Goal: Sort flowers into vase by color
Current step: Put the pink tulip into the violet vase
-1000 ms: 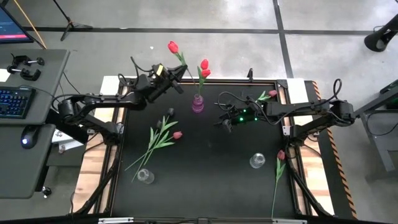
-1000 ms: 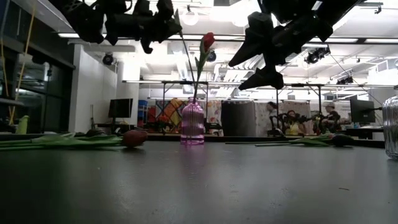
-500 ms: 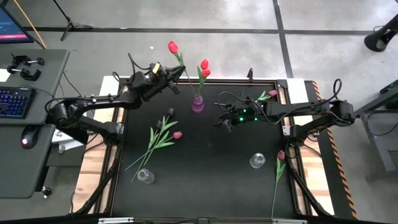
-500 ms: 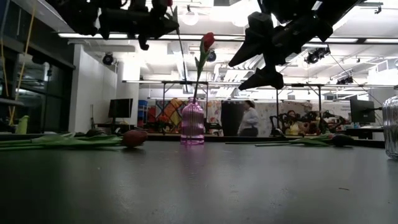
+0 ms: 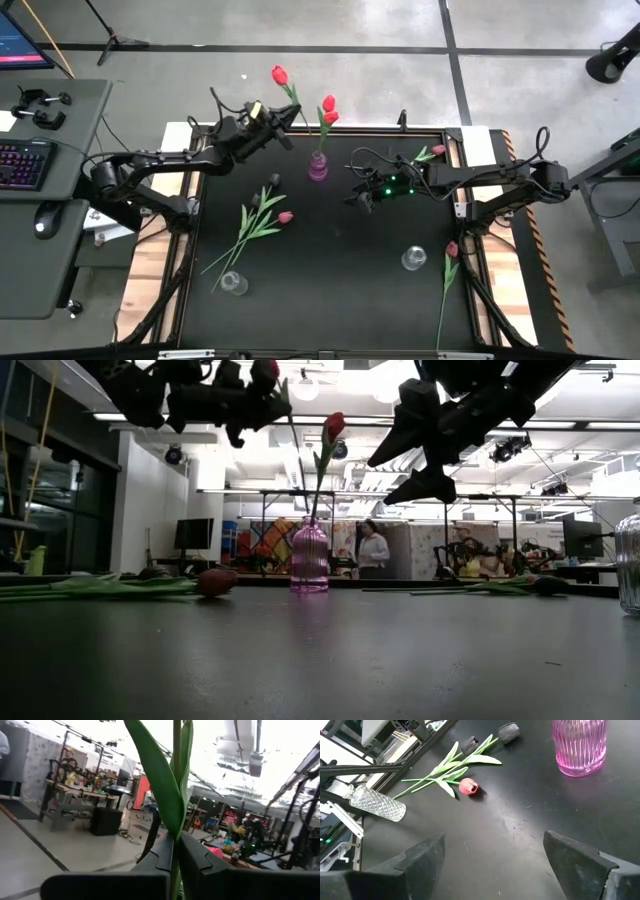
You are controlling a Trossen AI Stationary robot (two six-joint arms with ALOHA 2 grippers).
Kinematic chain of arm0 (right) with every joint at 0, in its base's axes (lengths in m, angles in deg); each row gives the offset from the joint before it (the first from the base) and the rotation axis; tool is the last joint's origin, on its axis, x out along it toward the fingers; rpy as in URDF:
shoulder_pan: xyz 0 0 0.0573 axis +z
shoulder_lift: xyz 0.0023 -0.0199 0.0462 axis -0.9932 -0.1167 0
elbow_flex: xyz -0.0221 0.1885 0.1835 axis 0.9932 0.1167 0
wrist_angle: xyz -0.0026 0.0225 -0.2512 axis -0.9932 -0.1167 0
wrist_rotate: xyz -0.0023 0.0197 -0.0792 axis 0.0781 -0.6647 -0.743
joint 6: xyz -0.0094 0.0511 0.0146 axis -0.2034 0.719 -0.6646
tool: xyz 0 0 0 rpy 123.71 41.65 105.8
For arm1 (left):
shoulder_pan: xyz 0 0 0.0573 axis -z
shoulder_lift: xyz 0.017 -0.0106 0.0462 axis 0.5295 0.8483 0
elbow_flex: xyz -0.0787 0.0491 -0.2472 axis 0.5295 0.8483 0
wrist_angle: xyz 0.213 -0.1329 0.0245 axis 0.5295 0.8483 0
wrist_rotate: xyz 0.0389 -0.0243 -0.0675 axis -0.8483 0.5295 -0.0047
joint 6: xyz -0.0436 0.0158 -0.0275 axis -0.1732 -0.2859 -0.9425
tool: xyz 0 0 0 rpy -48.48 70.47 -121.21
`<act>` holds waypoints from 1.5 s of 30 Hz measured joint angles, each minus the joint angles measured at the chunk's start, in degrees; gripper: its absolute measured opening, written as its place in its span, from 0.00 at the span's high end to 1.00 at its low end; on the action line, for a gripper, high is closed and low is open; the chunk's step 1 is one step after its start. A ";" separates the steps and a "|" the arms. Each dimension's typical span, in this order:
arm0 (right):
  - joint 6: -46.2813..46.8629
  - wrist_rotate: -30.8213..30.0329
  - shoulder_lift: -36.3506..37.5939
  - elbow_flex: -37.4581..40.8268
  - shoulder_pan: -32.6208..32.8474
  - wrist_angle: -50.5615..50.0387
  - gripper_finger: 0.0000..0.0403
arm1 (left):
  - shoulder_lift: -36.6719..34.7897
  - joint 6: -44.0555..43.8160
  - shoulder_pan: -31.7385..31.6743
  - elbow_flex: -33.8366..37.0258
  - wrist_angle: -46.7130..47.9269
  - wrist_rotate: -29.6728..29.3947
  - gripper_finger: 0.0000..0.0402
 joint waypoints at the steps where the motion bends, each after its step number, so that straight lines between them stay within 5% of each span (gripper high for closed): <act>1: 0.00 0.00 0.01 0.00 0.00 0.02 0.20 | 0.04 -0.04 -0.09 0.00 0.01 -0.01 1.00; 14: 0.00 -0.07 0.00 0.00 0.00 0.02 0.20 | 3.15 -0.63 -0.06 0.00 0.39 0.16 1.00; 24: -0.72 -0.33 0.00 0.00 0.02 0.00 0.20 | 4.10 -1.47 0.16 0.00 6.68 8.15 0.97; 34: -0.90 -0.28 0.00 0.00 0.00 0.07 0.20 | 1.30 2.51 0.14 0.02 16.75 11.82 0.73; 45: -0.87 -0.81 0.00 0.00 0.00 1.42 0.20 | -8.34 4.09 0.14 0.02 42.07 12.71 0.48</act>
